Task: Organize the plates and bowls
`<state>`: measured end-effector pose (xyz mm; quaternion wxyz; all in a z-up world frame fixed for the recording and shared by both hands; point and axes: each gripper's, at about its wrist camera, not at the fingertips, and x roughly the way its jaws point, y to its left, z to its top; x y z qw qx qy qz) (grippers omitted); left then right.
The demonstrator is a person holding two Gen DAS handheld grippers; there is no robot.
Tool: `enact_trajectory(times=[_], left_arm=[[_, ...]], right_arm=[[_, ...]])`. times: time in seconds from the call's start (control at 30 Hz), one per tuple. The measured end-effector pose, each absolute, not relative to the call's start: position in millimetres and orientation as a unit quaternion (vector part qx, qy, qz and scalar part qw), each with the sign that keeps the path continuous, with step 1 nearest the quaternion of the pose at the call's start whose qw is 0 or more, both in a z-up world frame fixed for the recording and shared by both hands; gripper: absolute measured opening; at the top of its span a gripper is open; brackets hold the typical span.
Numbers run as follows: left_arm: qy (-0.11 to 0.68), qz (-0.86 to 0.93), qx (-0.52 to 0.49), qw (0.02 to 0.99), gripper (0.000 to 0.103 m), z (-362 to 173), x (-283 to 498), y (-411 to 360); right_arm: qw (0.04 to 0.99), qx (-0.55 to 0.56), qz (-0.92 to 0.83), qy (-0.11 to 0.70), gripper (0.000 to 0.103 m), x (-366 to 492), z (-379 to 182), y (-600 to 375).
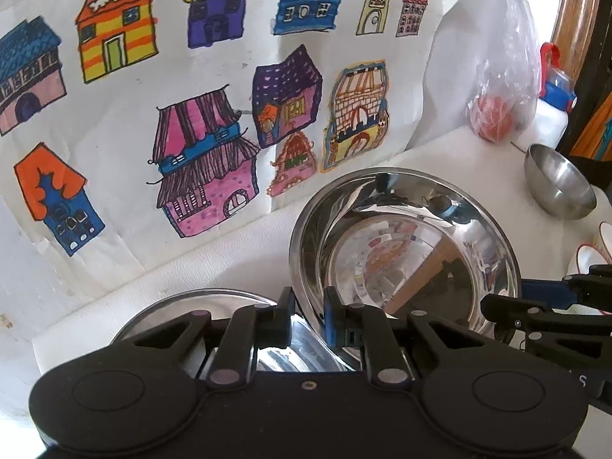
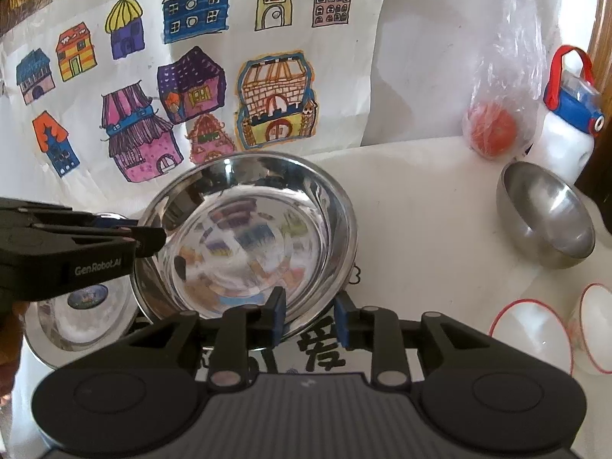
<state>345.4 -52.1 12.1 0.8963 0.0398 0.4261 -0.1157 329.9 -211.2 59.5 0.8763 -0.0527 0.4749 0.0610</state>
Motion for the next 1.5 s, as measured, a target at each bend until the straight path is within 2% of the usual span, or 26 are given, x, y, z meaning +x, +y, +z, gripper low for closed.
enact_trajectory(times=[0.23,0.3,0.37,0.4,0.47,0.57,0.63,0.77,0.93,1.2,1.5], left_arm=[[0.426,-0.111,0.048,0.897,0.017,13.2,347.9,-55.3],[0.424,-0.108,0.046,0.898,0.018,13.8,347.2,-54.1],[0.423,-0.11,0.038,0.899,0.018,15.2,345.9,-50.4],[0.422,-0.111,0.033,0.899,0.019,16.3,345.1,-48.2],[0.418,-0.112,0.024,0.901,0.024,19.2,342.7,-43.5],[0.408,-0.116,0.005,0.906,0.04,25.8,337.3,-36.3],[0.398,-0.119,-0.006,0.91,0.053,32.1,331.1,-31.1],[0.374,-0.121,-0.011,0.919,0.066,46.2,316.9,-21.2],[0.343,-0.12,-0.01,0.932,0.084,61.6,290.4,6.1],[0.309,-0.094,-0.014,0.946,0.1,63.4,251.4,59.7],[0.317,-0.066,-0.031,0.946,0.102,34.5,239.7,114.2]], right_arm=[[0.877,-0.066,0.061,0.473,0.034,328.2,58.4,-210.8],[0.883,-0.078,0.059,0.458,0.044,324.8,59.2,-210.1],[0.89,-0.08,0.057,0.444,0.058,320.5,61.9,-210.6],[0.894,-0.078,0.058,0.438,0.061,318.1,64.0,-210.7],[0.9,-0.067,0.064,0.425,0.073,312.7,69.6,-212.1],[0.914,-0.045,0.073,0.397,0.087,301.8,82.4,-212.9],[0.92,-0.034,0.079,0.383,0.091,293.9,91.3,-211.7],[0.927,-0.009,0.089,0.363,0.099,276.0,110.7,-207.9],[0.932,0.025,0.115,0.342,0.103,252.8,127.1,-203.4],[0.928,0.061,0.137,0.34,0.103,229.0,123.9,-184.2],[0.923,0.089,0.121,0.353,0.103,222.0,90.0,-155.8]])
